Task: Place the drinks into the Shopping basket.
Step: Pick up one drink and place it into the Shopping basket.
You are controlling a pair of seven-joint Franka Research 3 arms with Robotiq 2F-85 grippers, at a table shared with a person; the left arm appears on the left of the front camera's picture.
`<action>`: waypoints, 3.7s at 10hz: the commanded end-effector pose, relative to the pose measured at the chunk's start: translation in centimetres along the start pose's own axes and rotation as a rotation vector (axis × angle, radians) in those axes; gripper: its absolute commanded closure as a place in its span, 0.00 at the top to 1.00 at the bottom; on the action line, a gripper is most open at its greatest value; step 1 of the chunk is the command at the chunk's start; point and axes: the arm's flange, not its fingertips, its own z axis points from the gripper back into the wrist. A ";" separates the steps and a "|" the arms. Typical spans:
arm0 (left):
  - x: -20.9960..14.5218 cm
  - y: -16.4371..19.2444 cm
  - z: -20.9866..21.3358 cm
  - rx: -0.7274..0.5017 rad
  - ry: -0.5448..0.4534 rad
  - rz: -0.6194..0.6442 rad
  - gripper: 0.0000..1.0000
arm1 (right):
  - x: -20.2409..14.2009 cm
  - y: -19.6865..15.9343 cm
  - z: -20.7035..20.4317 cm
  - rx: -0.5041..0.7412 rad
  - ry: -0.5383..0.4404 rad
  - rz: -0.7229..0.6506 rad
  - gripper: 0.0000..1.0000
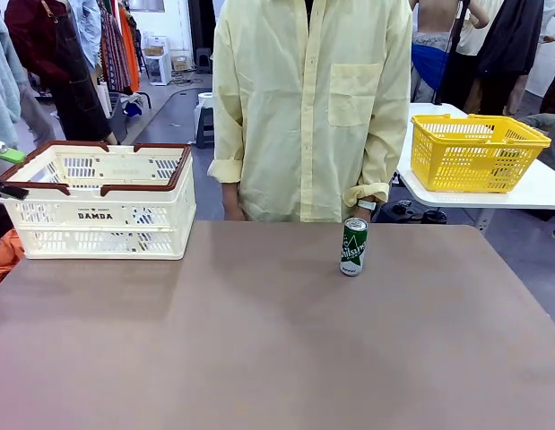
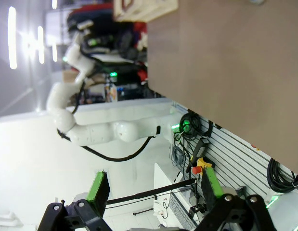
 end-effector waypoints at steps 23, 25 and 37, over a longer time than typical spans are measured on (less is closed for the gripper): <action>1.8 -21.5 -38.1 1.092 0.055 -0.115 1.00 | -0.2 -0.1 0.2 -0.015 0.010 0.020 1.00; 5.4 -23.3 -41.0 1.110 0.135 -0.032 1.00 | -0.2 -0.1 0.2 -0.015 0.010 0.020 1.00; 12.1 -27.1 -64.8 0.952 0.068 0.023 1.00 | -0.2 -0.1 0.2 -0.015 0.010 0.020 1.00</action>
